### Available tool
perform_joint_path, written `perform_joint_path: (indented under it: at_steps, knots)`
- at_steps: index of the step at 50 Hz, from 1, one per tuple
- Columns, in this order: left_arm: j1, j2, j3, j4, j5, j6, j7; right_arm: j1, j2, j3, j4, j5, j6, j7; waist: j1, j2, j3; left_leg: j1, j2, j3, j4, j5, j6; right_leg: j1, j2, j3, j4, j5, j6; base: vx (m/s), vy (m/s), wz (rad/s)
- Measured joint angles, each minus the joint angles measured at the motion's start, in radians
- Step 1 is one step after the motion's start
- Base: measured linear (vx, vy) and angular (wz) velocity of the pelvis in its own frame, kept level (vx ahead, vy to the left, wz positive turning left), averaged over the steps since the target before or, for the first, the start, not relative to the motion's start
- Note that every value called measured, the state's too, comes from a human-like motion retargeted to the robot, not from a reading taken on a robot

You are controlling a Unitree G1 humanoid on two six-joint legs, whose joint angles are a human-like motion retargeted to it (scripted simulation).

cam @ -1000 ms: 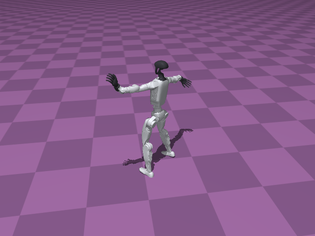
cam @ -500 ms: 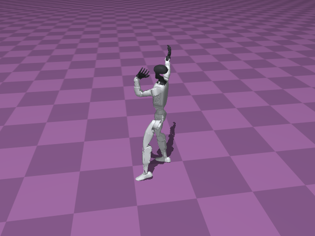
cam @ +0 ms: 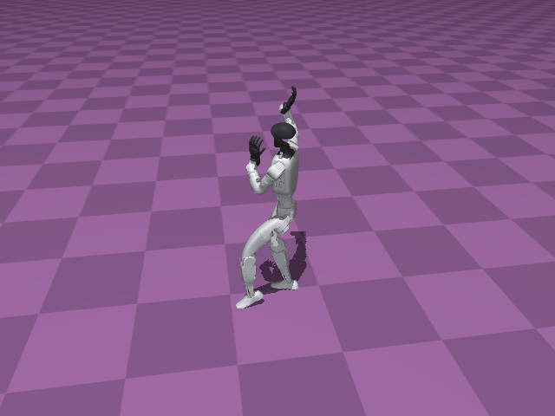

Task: Dance

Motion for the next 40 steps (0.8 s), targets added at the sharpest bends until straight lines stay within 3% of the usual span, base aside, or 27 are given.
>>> perform_joint_path:
  at_steps: [7,15,20,25,27,30,33,35,38,40]
  knots:
    - [0.144,0.019,-0.013,0.134,0.001,-0.093,-0.068,0.064,0.01,-0.019,-0.041,0.004,-0.006,-0.005,-0.019,0.012,-0.013,-0.116,0.065,-0.001,0.116,0.061,0.073,-0.08,0.06,0.055,0.119,-0.055,0.02,0.01,0.0,-0.23]
    - [0.261,0.032,0.003,0.25,-0.038,-0.139,-0.127,0.192,-0.002,-0.053,-0.098,0.028,-0.002,0.026,-0.041,0.04,-0.035,-0.13,0.098,0.008,0.141,0.027,0.136,-0.083,0.068,0.07,0.107,-0.052,0.012,0.03,0.0,-0.21]
    - [0.202,0.074,0.009,0.237,-0.076,-0.11,-0.132,0.327,-0.037,-0.092,-0.111,0.039,0.018,0.064,-0.07,0.045,-0.046,-0.071,0.066,0.028,0.079,0.021,0.143,-0.033,0.028,0.078,-0.007,0.011,-0.005,0.0,0.0,0.0]
    - [-0.013,0.146,-0.052,0.204,-0.209,-0.01,-0.214,0.534,-0.051,-0.211,-0.082,0.023,0.033,0.196,-0.094,0.015,-0.049,-0.019,-0.003,0.016,0.025,0.048,0.144,0.036,-0.035,0.089,-0.149,0.087,-0.028,-0.02,0.0,-0.04]
    - [-0.099,0.142,-0.092,0.197,-0.315,0.002,-0.334,0.627,-0.01,-0.292,-0.091,0.013,0.049,0.317,-0.104,-0.005,-0.042,-0.003,-0.048,-0.021,0.009,0.034,0.132,0.065,-0.058,0.094,-0.202,0.115,-0.034,-0.03,0.0,-0.04]
    - [-0.216,0.09,-0.107,0.219,-0.639,0.057,-0.809,0.767,0.088,-0.47,-0.129,-0.02,0.113,0.605,-0.098,-0.029,-0.03,0.021,-0.118,-0.106,0.002,-0.086,0.115,0.107,-0.09,0.105,-0.267,0.148,-0.04,0.01,0.06,-0.32]
    - [-0.274,-0.024,-0.067,0.273,-0.886,0.265,-1.273,0.769,0.194,-0.543,-0.156,-0.146,0.251,0.883,-0.093,-0.034,-0.028,0.062,-0.191,-0.219,-0.028,-0.287,0.056,0.128,-0.121,0.118,-0.293,0.168,-0.037,0.04,0.15,-0.49]
    - [-0.309,-0.091,-0.03,0.332,-0.954,0.394,-1.517,0.738,0.271,-0.565,-0.172,-0.252,0.359,0.993,-0.081,-0.034,-0.024,0.098,-0.239,-0.298,-0.049,-0.356,0.03,0.133,-0.139,0.142,-0.294,0.173,-0.031,0.06,0.22,-0.77]
    - [-0.343,-0.159,0.007,0.422,-0.893,0.511,-1.68,0.68,0.393,-0.556,-0.176,-0.402,0.472,0.943,-0.053,-0.021,-0.021,0.153,-0.315,-0.411,-0.055,-0.44,0.029,0.124,-0.162,0.177,-0.27,0.169,-0.018,0.1,0.28,-0.98]
    - [-0.352,-0.185,0.016,0.484,-0.784,0.498,-1.682,0.629,0.473,-0.527,-0.151,-0.493,0.497,0.791,-0.038,-0.005,-0.018,0.185,-0.332,-0.43,-0.031,-0.546,0.044,0.111,-0.173,0.211,-0.245,0.163,-0.008,0.13,0.36,-1.1]
